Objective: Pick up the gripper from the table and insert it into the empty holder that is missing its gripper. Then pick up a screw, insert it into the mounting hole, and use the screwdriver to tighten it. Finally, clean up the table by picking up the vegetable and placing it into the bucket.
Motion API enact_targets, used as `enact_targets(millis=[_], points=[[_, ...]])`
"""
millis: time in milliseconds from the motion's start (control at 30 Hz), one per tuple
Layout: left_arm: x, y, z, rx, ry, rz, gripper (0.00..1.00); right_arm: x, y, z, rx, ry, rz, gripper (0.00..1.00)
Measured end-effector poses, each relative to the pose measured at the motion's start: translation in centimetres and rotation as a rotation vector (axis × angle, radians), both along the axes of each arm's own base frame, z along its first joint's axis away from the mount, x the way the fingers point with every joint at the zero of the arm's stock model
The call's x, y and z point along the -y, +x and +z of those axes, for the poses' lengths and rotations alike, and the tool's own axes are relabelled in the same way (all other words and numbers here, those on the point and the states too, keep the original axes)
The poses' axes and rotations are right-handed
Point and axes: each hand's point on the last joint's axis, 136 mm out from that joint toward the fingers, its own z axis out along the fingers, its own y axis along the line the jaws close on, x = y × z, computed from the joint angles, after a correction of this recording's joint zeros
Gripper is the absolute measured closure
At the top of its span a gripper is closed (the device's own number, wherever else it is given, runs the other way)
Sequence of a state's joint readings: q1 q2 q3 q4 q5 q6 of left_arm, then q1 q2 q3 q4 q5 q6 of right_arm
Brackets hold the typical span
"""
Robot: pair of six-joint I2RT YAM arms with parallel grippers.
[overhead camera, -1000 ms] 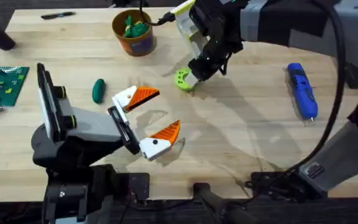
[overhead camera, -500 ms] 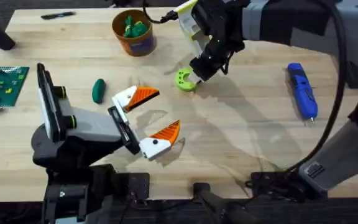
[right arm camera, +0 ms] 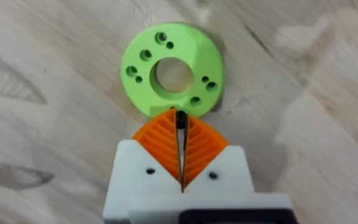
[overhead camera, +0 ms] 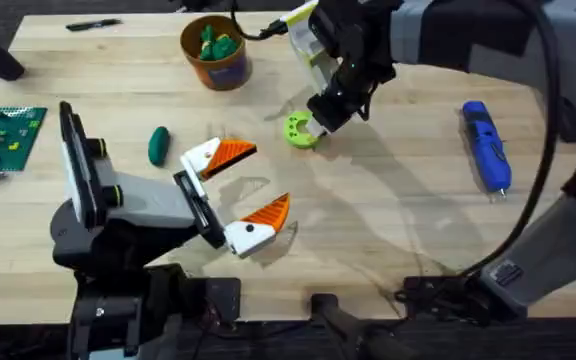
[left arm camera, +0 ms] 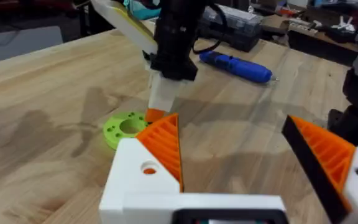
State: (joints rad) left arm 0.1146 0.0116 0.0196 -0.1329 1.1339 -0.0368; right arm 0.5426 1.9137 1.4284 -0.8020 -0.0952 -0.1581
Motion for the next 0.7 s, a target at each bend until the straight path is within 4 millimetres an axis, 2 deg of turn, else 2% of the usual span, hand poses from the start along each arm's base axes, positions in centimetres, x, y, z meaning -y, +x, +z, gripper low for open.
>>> enact_targets(millis=[133,167,200,300,433,567,700], points=[[0.0,0.0,0.0,0.0,0.0,0.0,0.015,0.0,-0.1,1.8,0.008,0.005,0.0,0.995],[0.0,0.0,0.0,0.0,0.0,0.0,0.015,-0.1,0.1,2.6,0.018,0.011,0.0,0.995],[0.0,0.0,0.0,0.0,0.0,0.0,0.015,-0.4,0.6,5.1,0.05,0.031,0.0,0.995],[0.0,0.0,0.0,0.0,0.0,0.0,0.016,-0.6,0.9,7.6,0.073,0.047,0.001,0.995],[0.0,0.0,0.0,0.0,0.0,0.0,0.015,-0.7,1.0,9.9,0.088,0.056,0.003,0.995],[0.0,0.0,0.0,0.0,0.0,0.0,0.015,-1.2,0.4,11.8,0.091,0.059,0.023,0.995],[0.0,0.0,0.0,0.0,0.0,0.0,0.015,-2.6,-0.9,14.2,0.101,0.068,0.069,0.995]])
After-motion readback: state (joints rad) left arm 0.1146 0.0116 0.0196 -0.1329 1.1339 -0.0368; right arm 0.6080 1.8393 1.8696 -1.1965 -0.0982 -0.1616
